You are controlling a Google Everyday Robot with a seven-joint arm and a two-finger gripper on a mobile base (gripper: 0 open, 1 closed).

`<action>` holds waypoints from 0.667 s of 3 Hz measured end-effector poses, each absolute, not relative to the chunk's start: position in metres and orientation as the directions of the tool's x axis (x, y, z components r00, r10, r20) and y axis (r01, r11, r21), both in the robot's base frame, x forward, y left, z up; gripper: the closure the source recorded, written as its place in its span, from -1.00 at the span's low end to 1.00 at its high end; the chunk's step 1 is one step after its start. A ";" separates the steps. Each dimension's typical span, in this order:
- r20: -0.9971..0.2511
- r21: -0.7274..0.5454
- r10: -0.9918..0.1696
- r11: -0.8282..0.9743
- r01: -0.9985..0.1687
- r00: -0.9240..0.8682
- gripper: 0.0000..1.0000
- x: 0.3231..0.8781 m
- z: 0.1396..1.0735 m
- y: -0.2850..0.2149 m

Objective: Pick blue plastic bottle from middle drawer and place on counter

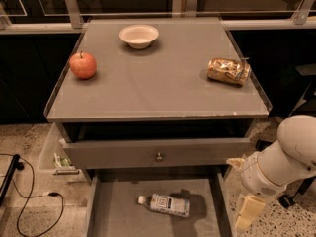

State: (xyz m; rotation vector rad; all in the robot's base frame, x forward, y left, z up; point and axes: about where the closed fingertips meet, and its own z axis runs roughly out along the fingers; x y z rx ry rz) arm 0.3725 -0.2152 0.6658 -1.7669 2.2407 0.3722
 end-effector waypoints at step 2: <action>-0.506 0.055 -0.828 0.247 -0.967 -0.240 -1.00 0.389 0.566 -0.209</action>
Offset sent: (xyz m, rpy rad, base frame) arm 0.0471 0.0050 -0.1815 0.2810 -0.1183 -0.0758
